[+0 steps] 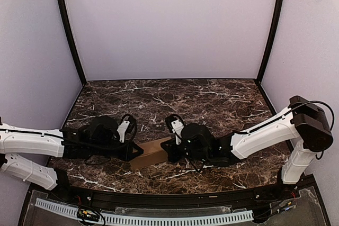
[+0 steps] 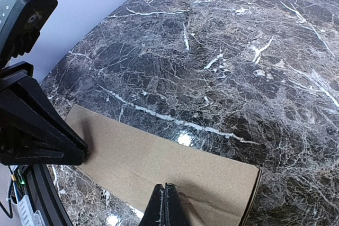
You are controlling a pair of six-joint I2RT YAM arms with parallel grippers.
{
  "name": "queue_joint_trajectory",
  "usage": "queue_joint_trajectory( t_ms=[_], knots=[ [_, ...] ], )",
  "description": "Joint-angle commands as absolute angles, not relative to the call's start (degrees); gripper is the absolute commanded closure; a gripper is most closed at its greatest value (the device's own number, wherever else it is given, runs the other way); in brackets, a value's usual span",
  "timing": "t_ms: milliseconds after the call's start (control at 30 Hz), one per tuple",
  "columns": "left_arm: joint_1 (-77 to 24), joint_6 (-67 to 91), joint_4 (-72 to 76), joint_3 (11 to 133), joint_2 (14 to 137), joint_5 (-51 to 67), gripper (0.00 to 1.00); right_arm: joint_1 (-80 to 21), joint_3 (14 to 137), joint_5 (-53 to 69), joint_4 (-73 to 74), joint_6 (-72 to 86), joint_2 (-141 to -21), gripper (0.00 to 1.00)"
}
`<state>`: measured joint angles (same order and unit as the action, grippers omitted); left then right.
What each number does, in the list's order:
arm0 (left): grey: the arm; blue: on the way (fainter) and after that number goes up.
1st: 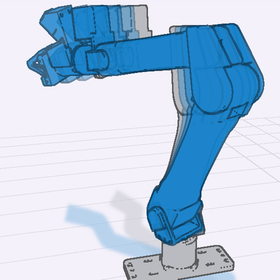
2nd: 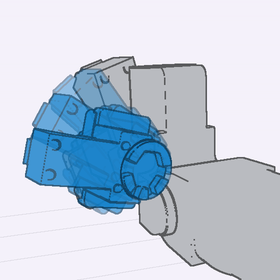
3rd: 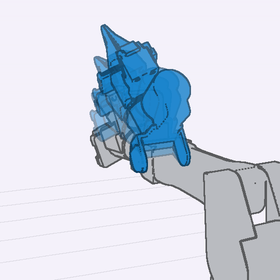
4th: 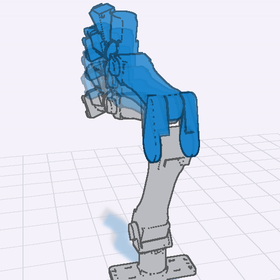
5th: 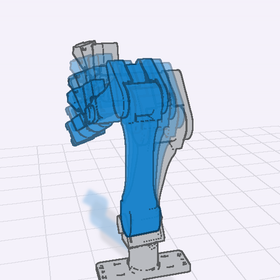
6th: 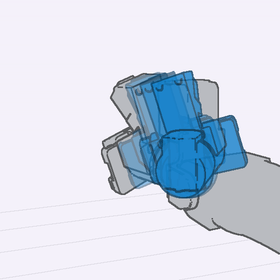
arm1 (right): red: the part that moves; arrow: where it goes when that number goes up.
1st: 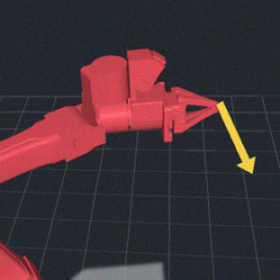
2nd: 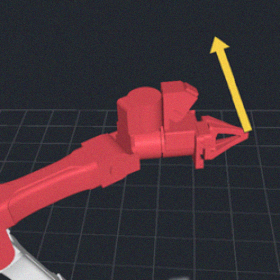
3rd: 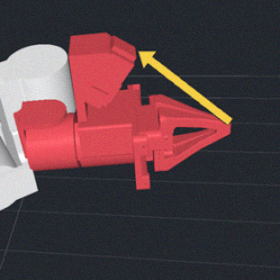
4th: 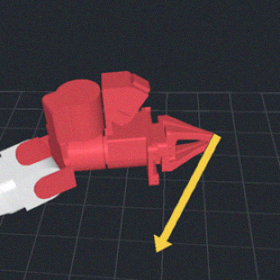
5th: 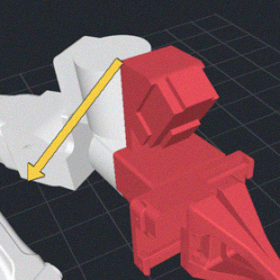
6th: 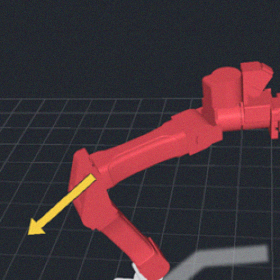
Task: Fold the paper box
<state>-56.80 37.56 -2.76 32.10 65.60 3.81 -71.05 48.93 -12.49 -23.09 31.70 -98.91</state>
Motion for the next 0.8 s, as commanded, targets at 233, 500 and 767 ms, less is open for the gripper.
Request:
queue_joint_trajectory(
  t_ms=[233, 500, 767],
  knots=[
    [-56.9, 37.4, -8.0, 28.6, 63.9, 1.4, 0.94, -71.8, 48.1, -11.1, -15.3, 30.3, -97.4, 1.0],
    [-56.9, 34.5, -12.1, 34.6, 61.2, -1.7, 0.84, -72.5, 48.2, -10.4, -13.6, 27.9, -91.6, 1.0],
    [-56.9, 29.6, -16.6, 41.6, 60.5, -5.1, 0.8, -75.2, 43.5, -11.2, -13.5, 31.0, -86.3, 1.0]
  ],
)
